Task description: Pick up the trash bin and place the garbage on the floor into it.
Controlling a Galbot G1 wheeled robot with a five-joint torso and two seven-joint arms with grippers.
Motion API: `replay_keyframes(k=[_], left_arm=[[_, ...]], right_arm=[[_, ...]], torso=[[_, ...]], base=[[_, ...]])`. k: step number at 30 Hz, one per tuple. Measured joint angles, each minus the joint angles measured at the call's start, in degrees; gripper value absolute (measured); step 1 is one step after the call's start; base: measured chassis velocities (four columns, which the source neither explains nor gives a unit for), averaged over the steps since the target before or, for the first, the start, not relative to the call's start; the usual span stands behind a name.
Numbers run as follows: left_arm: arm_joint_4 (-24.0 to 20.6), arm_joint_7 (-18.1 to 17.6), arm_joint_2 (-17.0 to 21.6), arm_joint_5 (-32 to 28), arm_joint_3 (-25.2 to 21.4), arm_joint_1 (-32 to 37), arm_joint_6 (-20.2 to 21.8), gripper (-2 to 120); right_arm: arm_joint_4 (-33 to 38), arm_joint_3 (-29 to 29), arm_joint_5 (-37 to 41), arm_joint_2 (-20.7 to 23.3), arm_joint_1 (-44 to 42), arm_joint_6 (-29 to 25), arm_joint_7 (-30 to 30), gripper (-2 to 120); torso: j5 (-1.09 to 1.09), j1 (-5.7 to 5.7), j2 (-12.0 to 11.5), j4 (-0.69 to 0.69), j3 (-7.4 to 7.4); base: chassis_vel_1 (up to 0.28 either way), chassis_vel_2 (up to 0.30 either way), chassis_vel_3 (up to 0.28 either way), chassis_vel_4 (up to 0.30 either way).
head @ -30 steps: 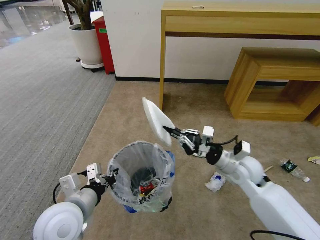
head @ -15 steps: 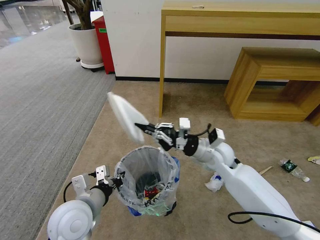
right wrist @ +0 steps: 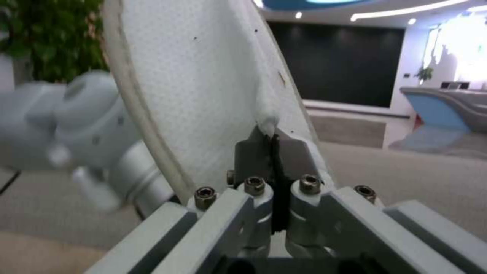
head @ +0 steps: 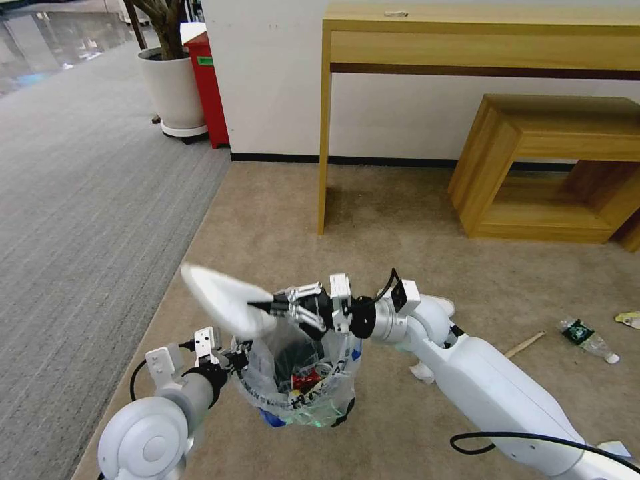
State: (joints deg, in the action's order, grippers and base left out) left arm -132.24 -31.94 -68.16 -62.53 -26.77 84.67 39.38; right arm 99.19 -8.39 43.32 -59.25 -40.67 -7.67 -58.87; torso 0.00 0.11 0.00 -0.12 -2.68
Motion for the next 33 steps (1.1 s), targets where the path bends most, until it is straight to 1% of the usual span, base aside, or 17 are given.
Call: replay_keyframes(k=[4, 14, 16, 18, 20, 22, 23, 24, 25, 27, 28, 31, 32, 33], left_arm=[[-0.64, -0.01, -0.12, 0.13, -0.08, 0.19, -0.02, 1], [-2.71, -0.02, -0.15, -0.41, -0.44, 1.08, -0.03, 1], [-2.91, -0.02, -0.16, -0.47, -0.52, 1.24, -0.02, 1], [-3.28, -0.03, -0.09, -0.61, -0.89, 1.62, -0.03, 1], [-3.33, -0.03, -0.06, -0.65, -0.96, 1.65, -0.02, 1], [-3.46, -0.03, 0.06, -0.91, -1.12, 1.72, -0.03, 1], [-3.46, -0.03, 0.06, -0.91, -1.12, 1.72, -0.03, 1], [-3.46, -0.03, 0.06, -0.96, -1.12, 1.71, -0.02, 1], [-3.46, -0.03, 0.06, -0.96, -1.12, 1.71, -0.02, 1], [-3.35, -0.03, -0.02, -0.98, -0.98, 1.6, -0.02, 1], [-3.35, -0.03, -0.02, -0.98, -0.98, 1.6, -0.02, 1], [-2.88, -0.01, -0.12, -0.93, -0.75, 1.43, -0.02, 1], [-2.88, -0.01, -0.12, -0.93, -0.75, 1.43, -0.02, 1], [-2.58, -0.02, -0.14, -0.86, -0.73, 1.2, -0.02, 1]], right_arm=[[-0.73, 1.28, -2.25, 0.36, -0.72, -0.29, -1.62, 0], [-1.93, 1.88, -3.66, 0.46, -1.7, -0.86, -0.85, 0], [-2.22, 1.95, -3.75, 0.43, -1.66, -0.92, -0.53, 2], [-2.71, 2.33, -3.75, 0.3, -1.3, -0.95, 0.34, 14], [-2.8, 2.4, -3.71, 0.26, -1.23, -0.96, 0.59, 16], [-3.24, 2.54, -3.19, 0.12, -1.19, -0.96, 2.27, 28], [-3.24, 2.54, -3.19, 0.12, -1.19, -0.96, 2.27, 28], [-3.41, 2.55, -2.94, 0.11, -1.27, -0.96, 2.63, 35], [-3.41, 2.55, -2.94, 0.11, -1.27, -0.96, 2.63, 35], [-3.55, 2.59, -2.63, 0.25, -1.47, -0.96, 2.85, 45], [-3.55, 2.59, -2.63, 0.25, -1.47, -0.96, 2.85, 45], [-3.5, 2.8, -2.18, 0.57, -1.53, -0.88, 3.03, 59], [-3.5, 2.8, -2.18, 0.57, -1.53, -0.88, 3.03, 59], [-3.31, 3.11, -1.88, 0.75, -1.53, -0.8, 3.1, 68]], torso=[[0.0, 0.0, 0.0, 0.0, 0.0], [0.0, 0.0, 0.0, 0.0, 0.01], [0.0, 0.0, 0.0, 0.0, 0.01], [0.0, 0.0, 0.0, 0.0, 0.01], [0.0, 0.0, 0.0, 0.0, 0.01], [0.0, 0.0, 0.0, 0.0, 0.01], [0.0, 0.0, 0.0, 0.0, 0.01], [0.0, 0.0, 0.0, 0.0, 0.01], [0.0, 0.0, 0.0, 0.0, 0.01], [0.0, 0.0, 0.0, 0.0, 0.01], [0.0, 0.0, 0.0, 0.0, 0.01], [0.0, 0.0, 0.0, 0.0, 0.0], [0.0, 0.0, 0.0, 0.0, 0.0], [0.0, 0.0, 0.0, 0.0, 0.01]], base=[[0.0, 0.0, 0.0, 0.0], [0.0, 0.0, 0.0, 0.0], [0.0, 0.0, 0.0, 0.0], [0.0, 0.0, 0.0, 0.0], [0.0, 0.0, 0.0, 0.0], [0.0, 0.0, 0.0, 0.0], [0.0, 0.0, 0.0, 0.0], [0.0, 0.0, 0.0, 0.0], [0.0, 0.0, 0.0, 0.0], [0.0, 0.0, 0.0, 0.0], [0.0, 0.0, 0.0, 0.0], [0.0, 0.0, 0.0, 0.0], [0.0, 0.0, 0.0, 0.0], [0.0, 0.0, 0.0, 0.0]])
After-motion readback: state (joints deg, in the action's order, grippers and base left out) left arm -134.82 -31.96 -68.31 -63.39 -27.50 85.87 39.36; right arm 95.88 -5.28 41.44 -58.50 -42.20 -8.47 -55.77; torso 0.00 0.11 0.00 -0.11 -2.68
